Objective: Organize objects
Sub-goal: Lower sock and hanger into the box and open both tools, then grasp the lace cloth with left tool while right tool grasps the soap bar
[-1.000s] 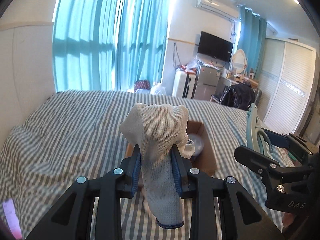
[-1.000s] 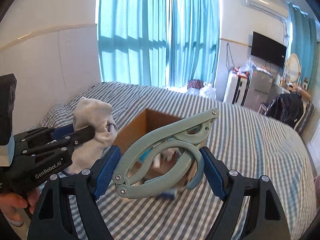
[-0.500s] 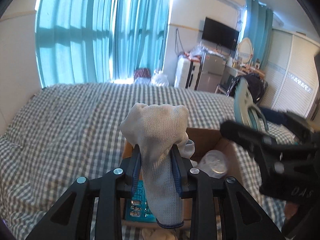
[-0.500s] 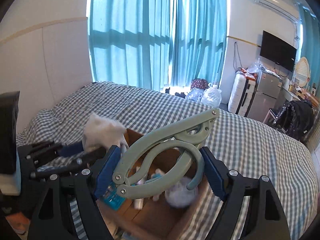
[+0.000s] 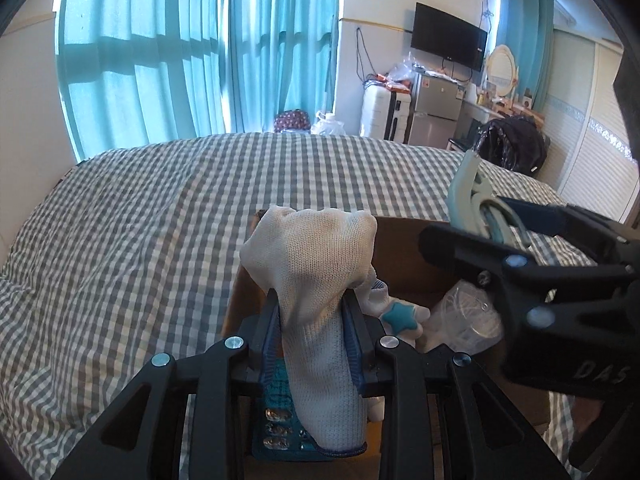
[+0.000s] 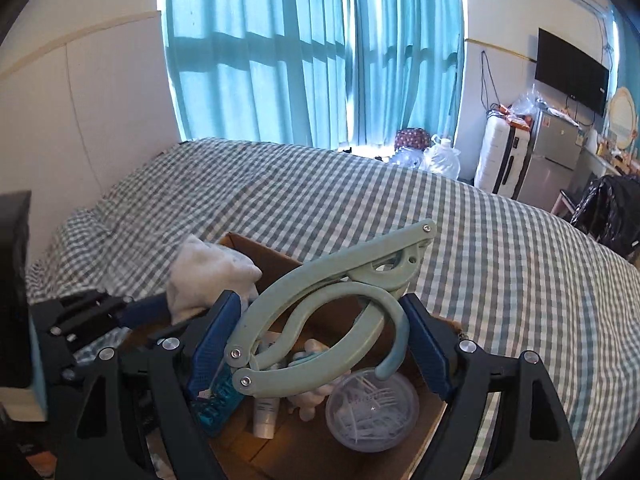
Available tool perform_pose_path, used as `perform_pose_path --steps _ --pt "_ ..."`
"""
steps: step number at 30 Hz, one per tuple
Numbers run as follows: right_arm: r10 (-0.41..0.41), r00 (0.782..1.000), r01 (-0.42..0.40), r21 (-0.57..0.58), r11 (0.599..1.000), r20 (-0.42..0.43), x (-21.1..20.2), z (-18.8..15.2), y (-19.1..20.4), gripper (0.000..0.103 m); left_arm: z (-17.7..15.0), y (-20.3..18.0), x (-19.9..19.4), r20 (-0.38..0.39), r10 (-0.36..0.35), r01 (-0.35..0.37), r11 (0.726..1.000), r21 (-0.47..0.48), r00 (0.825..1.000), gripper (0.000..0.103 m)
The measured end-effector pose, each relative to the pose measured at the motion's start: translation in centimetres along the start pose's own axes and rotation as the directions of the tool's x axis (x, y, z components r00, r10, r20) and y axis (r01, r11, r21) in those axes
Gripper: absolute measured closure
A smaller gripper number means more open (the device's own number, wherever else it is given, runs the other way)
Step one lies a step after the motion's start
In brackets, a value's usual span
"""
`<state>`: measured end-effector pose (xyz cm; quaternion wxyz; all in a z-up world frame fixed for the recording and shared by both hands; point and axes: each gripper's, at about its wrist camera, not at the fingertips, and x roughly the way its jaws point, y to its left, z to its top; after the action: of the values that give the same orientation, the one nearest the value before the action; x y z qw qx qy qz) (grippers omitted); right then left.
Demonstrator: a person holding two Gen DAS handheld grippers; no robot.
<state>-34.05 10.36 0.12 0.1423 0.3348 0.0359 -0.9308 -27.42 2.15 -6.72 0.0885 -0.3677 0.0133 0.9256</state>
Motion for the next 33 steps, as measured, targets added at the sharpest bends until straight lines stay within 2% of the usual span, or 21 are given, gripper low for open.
perform_pose_path --steps 1,4,7,8,9,13,17,21,27,33 --pt "-0.011 1.000 0.011 -0.003 1.000 0.007 -0.5 0.1 0.1 0.022 0.0 -0.1 -0.4 0.001 0.002 -0.002 1.000 0.003 1.000 0.073" --pt "-0.026 0.999 0.026 -0.001 1.000 0.025 -2.5 0.2 0.2 0.022 0.0 -0.4 -1.7 0.017 0.011 -0.012 1.000 0.005 1.000 0.062" --pt "-0.059 0.996 0.059 0.002 0.998 0.062 -5.2 0.5 0.3 0.015 0.3 -0.2 -4.0 0.050 0.013 -0.013 1.000 -0.008 0.999 0.041" --pt "-0.066 0.996 0.067 -0.005 0.998 0.067 -6.1 0.7 0.5 0.011 0.4 -0.2 -4.9 0.065 0.016 -0.016 1.000 -0.007 0.998 0.030" --pt "-0.079 0.994 0.080 -0.013 0.997 0.075 -7.3 1.0 0.6 0.011 0.6 -0.2 -5.7 0.078 0.028 -0.028 1.000 -0.008 0.997 0.025" --pt "-0.108 0.986 0.113 -0.035 0.993 0.124 -12.1 1.7 1.6 0.011 0.9 0.0 -10.1 0.126 0.049 -0.047 0.999 -0.022 0.991 0.024" --pt "-0.147 0.974 0.158 -0.052 0.986 0.174 -17.2 1.7 2.9 0.008 0.8 -0.2 -14.3 0.187 0.081 -0.077 0.997 -0.030 0.979 0.012" --pt "-0.146 0.973 0.154 -0.033 0.987 0.177 -20.4 0.7 3.4 0.007 0.3 0.2 -17.7 0.223 0.099 -0.092 0.995 -0.041 0.970 0.010" --pt "-0.173 0.973 0.180 -0.035 0.983 0.151 -22.2 -3.2 4.1 0.007 -1.9 0.5 -20.1 0.229 0.139 -0.134 0.990 -0.036 0.963 0.006" --pt "-0.199 0.978 0.200 0.002 0.980 0.069 -19.5 -8.8 3.6 0.007 -5.3 0.8 -19.3 0.213 0.162 -0.152 0.986 -0.064 0.964 0.003"
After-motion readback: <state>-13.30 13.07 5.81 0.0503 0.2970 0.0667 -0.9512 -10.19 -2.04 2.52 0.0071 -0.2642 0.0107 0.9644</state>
